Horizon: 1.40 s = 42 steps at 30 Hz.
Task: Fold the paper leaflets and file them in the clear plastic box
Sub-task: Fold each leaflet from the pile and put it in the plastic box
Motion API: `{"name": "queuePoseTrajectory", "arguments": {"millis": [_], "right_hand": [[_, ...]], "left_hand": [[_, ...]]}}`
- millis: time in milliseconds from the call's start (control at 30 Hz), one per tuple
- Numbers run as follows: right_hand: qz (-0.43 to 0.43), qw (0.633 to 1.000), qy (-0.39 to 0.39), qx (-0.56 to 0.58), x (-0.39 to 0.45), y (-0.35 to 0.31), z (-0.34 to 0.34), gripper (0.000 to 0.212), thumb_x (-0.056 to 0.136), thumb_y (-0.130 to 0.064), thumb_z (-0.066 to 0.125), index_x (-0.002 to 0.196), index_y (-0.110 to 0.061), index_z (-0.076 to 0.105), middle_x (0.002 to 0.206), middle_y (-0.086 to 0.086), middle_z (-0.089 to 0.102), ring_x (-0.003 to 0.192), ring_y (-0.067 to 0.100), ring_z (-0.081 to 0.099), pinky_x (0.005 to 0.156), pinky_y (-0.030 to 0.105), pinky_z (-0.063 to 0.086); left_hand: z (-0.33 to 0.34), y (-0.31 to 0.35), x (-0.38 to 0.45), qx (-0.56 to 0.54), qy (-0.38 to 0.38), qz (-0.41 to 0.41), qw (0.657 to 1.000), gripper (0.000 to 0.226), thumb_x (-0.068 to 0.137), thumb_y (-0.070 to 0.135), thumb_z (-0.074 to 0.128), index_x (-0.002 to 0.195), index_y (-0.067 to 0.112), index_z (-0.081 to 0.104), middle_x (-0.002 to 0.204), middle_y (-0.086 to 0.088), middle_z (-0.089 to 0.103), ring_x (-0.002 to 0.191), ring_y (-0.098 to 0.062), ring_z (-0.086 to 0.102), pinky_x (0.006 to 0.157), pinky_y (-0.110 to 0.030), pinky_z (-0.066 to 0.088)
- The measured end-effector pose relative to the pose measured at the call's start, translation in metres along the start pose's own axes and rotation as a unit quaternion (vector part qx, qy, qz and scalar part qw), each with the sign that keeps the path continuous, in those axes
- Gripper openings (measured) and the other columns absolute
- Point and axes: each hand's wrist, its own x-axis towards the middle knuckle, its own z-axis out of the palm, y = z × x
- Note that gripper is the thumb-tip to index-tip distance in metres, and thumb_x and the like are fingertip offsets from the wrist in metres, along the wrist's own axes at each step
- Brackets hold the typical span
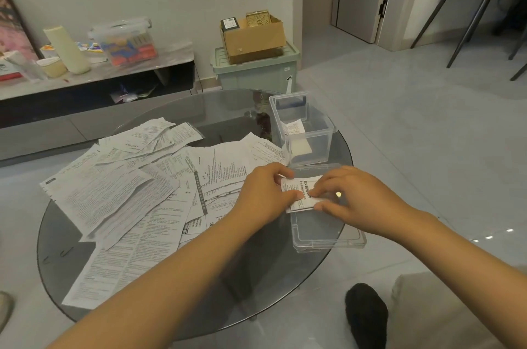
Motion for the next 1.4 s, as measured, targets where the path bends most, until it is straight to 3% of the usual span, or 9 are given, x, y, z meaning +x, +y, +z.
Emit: {"name": "queuePoseTrajectory", "arguments": {"millis": [167,267,433,533,767,933,1033,1133,1400], "right_hand": [[-0.008,0.999,0.021,-0.026,-0.002,-0.002,-0.002,0.039,0.082,-0.048,0.063,0.119,-0.036,0.060,0.123,-0.018,0.057,0.113,0.004,0.048,0.089,0.019,0.038],[-0.030,0.997,0.069,-0.033,-0.003,-0.003,-0.002,0.036,0.078,-0.044,0.070,0.112,-0.031,0.065,0.114,-0.014,0.064,0.106,0.012,0.057,0.084,0.022,0.037],[-0.114,0.975,0.174,-0.077,0.001,-0.002,-0.008,0.029,0.069,-0.030,0.081,0.096,-0.021,0.074,0.091,-0.007,0.070,0.080,0.016,0.064,0.067,0.026,0.044],[-0.154,0.959,0.226,-0.074,0.008,-0.007,-0.019,0.024,0.074,-0.026,0.077,0.096,-0.019,0.074,0.090,-0.005,0.070,0.079,0.017,0.063,0.067,0.028,0.047],[-0.142,0.936,0.308,-0.091,0.038,-0.010,-0.049,0.012,0.078,-0.023,0.068,0.085,-0.016,0.075,0.075,-0.002,0.069,0.065,0.019,0.062,0.060,0.026,0.045],[-0.018,0.955,0.290,-0.065,0.075,-0.013,-0.076,0.013,0.081,-0.022,0.065,0.070,-0.019,0.072,0.058,-0.004,0.058,0.052,0.018,0.052,0.047,0.024,0.035],[0.097,0.970,0.224,0.007,0.100,-0.006,-0.081,0.019,0.089,-0.026,0.056,0.080,-0.021,0.072,0.067,-0.001,0.063,0.061,0.021,0.057,0.051,0.030,0.041],[0.187,0.965,0.176,0.042,0.123,0.008,-0.080,0.021,0.087,-0.023,0.053,0.081,-0.016,0.072,0.070,0.003,0.067,0.065,0.025,0.060,0.053,0.031,0.046],[0.261,0.958,0.119,-0.021,0.142,0.021,-0.067,0.011,0.085,-0.018,0.053,0.080,-0.014,0.062,0.066,0.002,0.050,0.065,0.025,0.048,0.044,0.025,0.024]], "left_hand": [[-0.002,0.009,0.005,-0.139,-0.034,-0.091,0.986,0.030,0.079,0.013,0.075,0.103,0.028,0.065,0.090,0.001,0.058,0.066,-0.008,0.053,0.055,-0.016,0.043],[-0.011,0.011,0.007,-0.263,-0.060,-0.159,0.950,0.028,0.078,0.002,0.073,0.096,0.023,0.067,0.101,-0.011,0.069,0.055,-0.010,0.055,0.053,-0.019,0.043],[-0.034,0.021,0.010,-0.421,-0.083,-0.198,0.881,0.028,0.082,-0.009,0.062,0.105,0.007,0.062,0.088,-0.013,0.069,0.057,-0.011,0.066,0.055,-0.018,0.051],[-0.048,0.029,0.008,-0.478,-0.109,-0.205,0.847,0.029,0.085,-0.012,0.056,0.111,0.001,0.057,0.084,-0.013,0.064,0.045,-0.008,0.061,0.040,-0.014,0.044],[-0.075,0.050,0.032,-0.432,-0.081,-0.162,0.883,0.021,0.085,0.003,0.065,0.106,0.003,0.065,0.075,-0.004,0.070,0.055,-0.006,0.063,0.053,-0.016,0.050],[-0.084,0.068,0.073,-0.430,-0.033,-0.123,0.894,0.016,0.093,0.017,0.058,0.098,0.003,0.064,0.074,-0.005,0.069,0.068,-0.010,0.067,0.070,-0.023,0.056],[-0.084,0.070,0.102,-0.308,0.001,-0.081,0.948,0.022,0.096,0.014,0.051,0.114,0.003,0.060,0.094,-0.010,0.068,0.083,-0.018,0.068,0.075,-0.026,0.057],[-0.083,0.064,0.128,0.015,0.006,0.051,0.999,0.025,0.092,0.013,0.055,0.115,0.013,0.065,0.104,-0.001,0.069,0.093,-0.013,0.064,0.082,-0.022,0.052],[-0.053,0.063,0.163,0.361,-0.069,0.181,0.912,0.049,0.082,0.031,0.070,0.123,0.013,0.050,0.120,-0.003,0.062,0.109,-0.023,0.057,0.094,-0.031,0.038]]}}
